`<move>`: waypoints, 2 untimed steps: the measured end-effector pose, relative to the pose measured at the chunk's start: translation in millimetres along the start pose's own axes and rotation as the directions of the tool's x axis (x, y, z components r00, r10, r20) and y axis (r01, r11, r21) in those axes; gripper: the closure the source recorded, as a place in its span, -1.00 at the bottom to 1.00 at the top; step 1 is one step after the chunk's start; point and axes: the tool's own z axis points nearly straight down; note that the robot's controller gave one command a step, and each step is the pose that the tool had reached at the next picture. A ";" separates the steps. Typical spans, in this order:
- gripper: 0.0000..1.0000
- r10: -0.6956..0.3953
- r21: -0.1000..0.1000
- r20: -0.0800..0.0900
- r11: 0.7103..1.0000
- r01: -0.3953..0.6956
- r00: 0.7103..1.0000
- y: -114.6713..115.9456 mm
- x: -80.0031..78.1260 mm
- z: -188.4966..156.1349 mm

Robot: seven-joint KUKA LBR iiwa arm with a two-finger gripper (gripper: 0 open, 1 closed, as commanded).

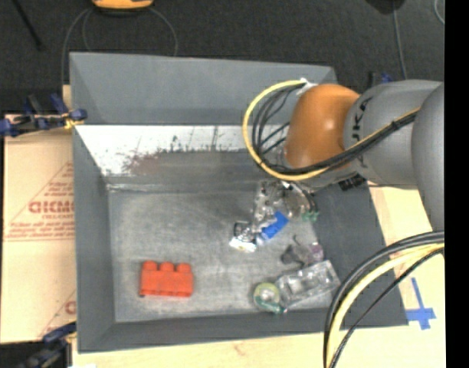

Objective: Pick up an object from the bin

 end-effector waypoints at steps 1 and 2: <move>-1.00 0.000 0.000 -0.002 1.000 0.000 1.000 0.0 0.7 0.8; 1.00 -0.001 0.000 -0.002 1.000 0.001 1.000 -0.1 0.2 0.1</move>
Offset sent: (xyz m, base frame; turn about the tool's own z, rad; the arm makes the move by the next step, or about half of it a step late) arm 0.0000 0.0000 0.0000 0.0000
